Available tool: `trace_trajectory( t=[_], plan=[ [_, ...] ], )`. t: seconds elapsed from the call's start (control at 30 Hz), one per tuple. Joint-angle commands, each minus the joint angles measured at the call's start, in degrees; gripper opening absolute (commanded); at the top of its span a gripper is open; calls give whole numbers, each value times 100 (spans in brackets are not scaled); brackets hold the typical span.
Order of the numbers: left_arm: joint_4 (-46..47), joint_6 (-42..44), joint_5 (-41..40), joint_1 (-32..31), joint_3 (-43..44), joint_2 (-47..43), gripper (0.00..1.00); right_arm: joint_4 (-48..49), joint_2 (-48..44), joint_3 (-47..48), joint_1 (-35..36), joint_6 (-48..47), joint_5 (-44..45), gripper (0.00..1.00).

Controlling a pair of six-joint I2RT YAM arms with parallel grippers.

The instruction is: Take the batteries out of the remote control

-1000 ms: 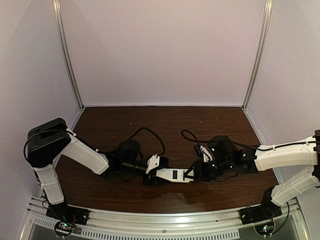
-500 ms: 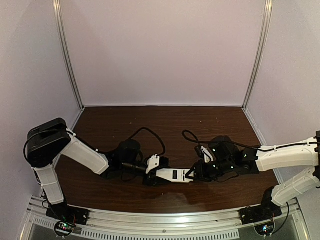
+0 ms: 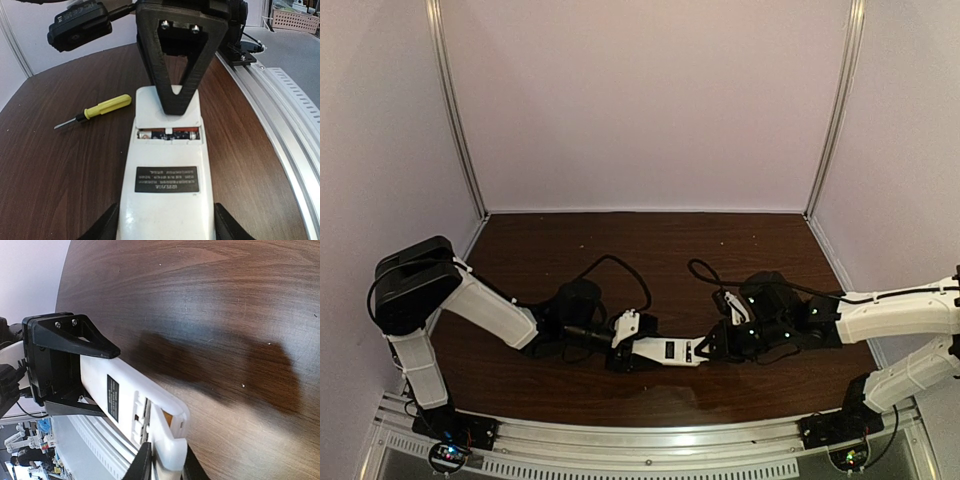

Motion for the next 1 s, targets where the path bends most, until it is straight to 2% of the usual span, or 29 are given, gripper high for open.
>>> trace_trajectory(
  t=[0.0,0.77,0.97],
  plan=[
    [242,24,25,21,158,56,0,-141,-130,-113,14,-43,169,18],
    [197,27,9,21,172,42,0,-204,-549,-114,10,-14,173,8],
    [147,34,12,23,187,41,0,-625,-789,30,12,-100,458,7]
  ],
)
